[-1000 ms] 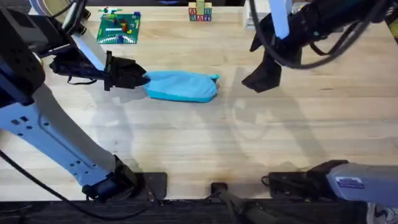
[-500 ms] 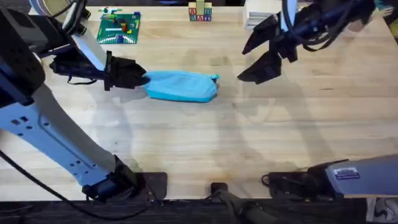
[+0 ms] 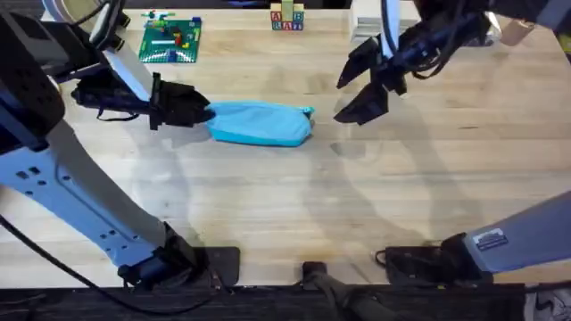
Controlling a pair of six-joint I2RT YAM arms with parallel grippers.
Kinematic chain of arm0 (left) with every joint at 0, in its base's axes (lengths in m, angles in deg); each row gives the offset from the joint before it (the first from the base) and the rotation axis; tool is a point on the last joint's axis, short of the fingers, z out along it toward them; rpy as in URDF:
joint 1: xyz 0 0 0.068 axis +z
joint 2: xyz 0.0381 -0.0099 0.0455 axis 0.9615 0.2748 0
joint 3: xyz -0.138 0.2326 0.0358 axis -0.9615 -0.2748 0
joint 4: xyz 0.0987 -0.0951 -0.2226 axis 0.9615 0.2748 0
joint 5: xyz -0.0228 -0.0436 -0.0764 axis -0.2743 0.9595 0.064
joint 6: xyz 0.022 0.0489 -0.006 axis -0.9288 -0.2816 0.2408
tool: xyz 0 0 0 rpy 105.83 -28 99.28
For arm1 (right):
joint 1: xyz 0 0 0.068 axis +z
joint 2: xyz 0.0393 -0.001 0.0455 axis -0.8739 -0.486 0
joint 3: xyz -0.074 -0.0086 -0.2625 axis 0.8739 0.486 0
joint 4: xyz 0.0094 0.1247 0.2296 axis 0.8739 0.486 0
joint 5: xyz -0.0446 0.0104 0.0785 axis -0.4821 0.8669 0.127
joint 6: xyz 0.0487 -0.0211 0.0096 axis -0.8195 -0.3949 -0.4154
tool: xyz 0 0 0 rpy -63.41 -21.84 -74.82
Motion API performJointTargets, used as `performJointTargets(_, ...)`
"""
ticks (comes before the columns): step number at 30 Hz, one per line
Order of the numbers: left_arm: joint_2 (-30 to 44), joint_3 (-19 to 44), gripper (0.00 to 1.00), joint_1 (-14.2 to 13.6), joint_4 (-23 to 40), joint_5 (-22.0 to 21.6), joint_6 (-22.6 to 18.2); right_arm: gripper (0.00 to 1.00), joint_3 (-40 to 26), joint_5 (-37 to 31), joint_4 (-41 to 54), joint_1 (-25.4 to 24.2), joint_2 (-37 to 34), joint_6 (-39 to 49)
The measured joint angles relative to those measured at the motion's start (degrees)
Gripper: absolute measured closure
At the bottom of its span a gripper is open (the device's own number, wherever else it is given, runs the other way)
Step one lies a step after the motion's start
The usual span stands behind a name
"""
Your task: Unzip the bag, pick up the pens from the table one at a time and place them inside, then zip the bag closed.
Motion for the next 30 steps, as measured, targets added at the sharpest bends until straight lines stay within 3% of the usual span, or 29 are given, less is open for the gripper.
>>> performJointTargets(17, 0.0, 0.0, 0.959, 0.0, -0.2, 0.0, 0.0, 0.006, 0.0, 0.2, -7.7, 5.5, -5.3, 1.9)
performJointTargets(30, 0.0, 0.0, 0.959, 0.0, -0.2, 0.0, 0.0, 0.006, 0.0, 0.2, -7.8, 5.8, -5.5, 2.0)
